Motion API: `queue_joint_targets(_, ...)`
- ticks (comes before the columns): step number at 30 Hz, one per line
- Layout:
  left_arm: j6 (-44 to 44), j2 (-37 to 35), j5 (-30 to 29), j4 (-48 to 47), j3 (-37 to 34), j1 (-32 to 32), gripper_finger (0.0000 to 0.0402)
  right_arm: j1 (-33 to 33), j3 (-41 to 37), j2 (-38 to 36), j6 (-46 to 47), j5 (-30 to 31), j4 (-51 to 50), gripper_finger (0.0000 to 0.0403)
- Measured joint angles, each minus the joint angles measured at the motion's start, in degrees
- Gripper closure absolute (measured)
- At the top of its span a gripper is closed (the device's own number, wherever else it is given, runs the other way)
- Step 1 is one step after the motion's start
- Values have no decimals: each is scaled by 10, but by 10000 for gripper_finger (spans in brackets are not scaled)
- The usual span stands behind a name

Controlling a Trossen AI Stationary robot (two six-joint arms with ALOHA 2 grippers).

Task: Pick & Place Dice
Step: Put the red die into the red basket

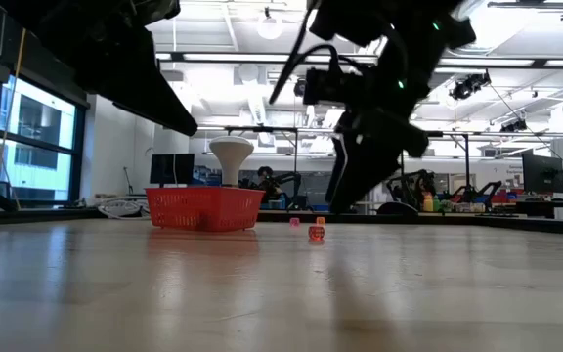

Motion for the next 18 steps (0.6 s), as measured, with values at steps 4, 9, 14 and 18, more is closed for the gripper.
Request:
queue_joint_targets(4, -4, 0, 0, 0, 0, -6, 262, 7, -47, 0, 36, 0, 72, 151)
queue_joint_targets(9, -14, 0, 0, 0, 0, -13, 262, 6, -118, -1, 56, 0, 185, 151)
queue_joint_targets(14, -18, 0, 0, 4, 0, -14, 262, 6, -179, -1, 52, 27, 315, 151)
queue_joint_targets(18, -20, 0, 0, 5, 0, -14, 262, -1, -203, 13, 50, 48, 385, 151)
